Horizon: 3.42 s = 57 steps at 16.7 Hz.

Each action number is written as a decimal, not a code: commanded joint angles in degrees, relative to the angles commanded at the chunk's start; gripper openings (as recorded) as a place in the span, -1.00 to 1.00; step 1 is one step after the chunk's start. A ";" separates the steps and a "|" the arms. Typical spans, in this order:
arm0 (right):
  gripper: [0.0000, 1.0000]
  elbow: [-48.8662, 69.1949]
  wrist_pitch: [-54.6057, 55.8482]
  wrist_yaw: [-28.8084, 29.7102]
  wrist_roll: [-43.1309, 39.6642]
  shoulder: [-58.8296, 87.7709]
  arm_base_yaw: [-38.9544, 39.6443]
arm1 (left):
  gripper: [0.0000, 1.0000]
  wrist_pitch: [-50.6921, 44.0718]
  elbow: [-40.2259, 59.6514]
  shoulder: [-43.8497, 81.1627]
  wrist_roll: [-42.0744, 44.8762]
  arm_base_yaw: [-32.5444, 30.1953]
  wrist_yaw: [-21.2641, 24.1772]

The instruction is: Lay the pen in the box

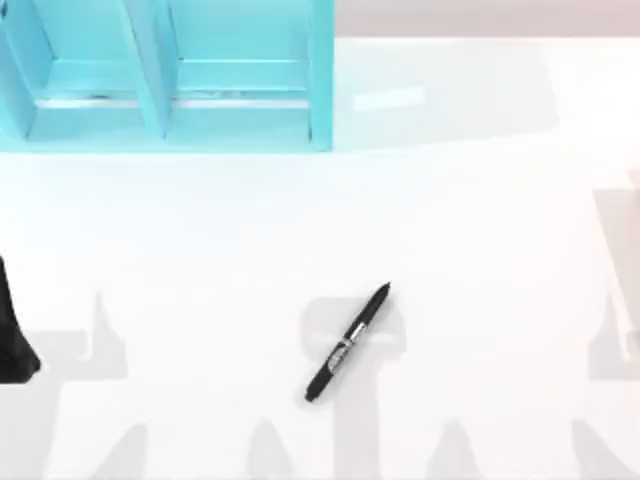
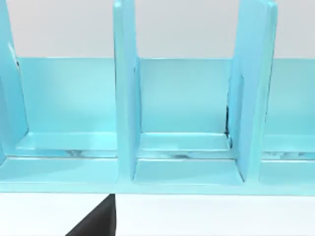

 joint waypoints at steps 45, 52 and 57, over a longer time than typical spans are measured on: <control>1.00 89.90 -46.12 -0.59 76.94 129.83 42.97 | 1.00 0.00 0.00 0.00 0.00 0.00 0.00; 0.70 89.35 -45.23 -0.59 77.00 130.37 43.01 | 1.00 0.00 0.00 0.00 0.00 0.00 0.00; -0.06 89.35 -45.23 -0.59 77.00 130.37 43.01 | 1.00 0.00 0.00 0.00 0.00 0.00 0.00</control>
